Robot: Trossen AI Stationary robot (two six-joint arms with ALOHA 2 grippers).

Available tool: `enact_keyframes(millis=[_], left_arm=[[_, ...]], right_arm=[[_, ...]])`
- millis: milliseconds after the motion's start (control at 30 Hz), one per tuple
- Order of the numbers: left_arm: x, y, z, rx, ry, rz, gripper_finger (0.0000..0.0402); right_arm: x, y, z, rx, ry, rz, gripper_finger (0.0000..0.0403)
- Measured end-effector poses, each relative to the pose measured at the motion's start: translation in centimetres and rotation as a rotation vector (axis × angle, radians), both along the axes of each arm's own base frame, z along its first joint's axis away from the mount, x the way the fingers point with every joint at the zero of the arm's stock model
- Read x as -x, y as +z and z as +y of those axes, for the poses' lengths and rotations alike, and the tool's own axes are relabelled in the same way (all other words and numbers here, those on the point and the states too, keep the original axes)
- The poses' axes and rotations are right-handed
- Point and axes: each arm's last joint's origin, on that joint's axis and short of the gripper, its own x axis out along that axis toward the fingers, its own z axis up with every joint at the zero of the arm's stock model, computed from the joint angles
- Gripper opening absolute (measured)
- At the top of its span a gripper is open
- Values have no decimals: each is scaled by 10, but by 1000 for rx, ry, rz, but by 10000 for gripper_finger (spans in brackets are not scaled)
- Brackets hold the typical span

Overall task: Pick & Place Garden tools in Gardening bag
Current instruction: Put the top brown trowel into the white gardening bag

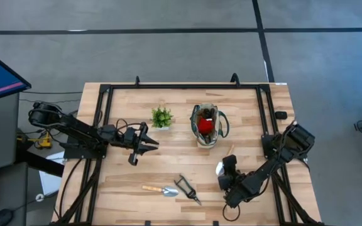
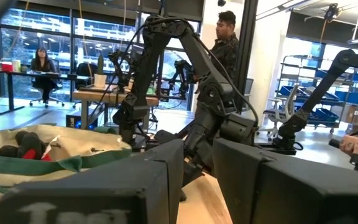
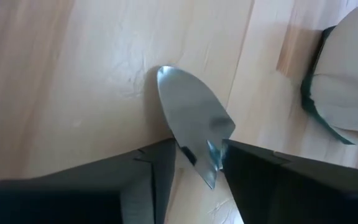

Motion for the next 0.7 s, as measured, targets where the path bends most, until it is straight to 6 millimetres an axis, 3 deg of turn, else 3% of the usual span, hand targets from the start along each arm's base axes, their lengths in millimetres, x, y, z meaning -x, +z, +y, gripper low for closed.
enact_keyframes(millis=[433, 700], left_arm=[[1, 0, -4, -1, -22, -1, 76], [1, 0, -4, 0, -22, 0, 76]], right_arm=[[-12, -1, -8, -37, -51, -28, 66], [-24, -2, -20, -35, -102, -54, 10]])
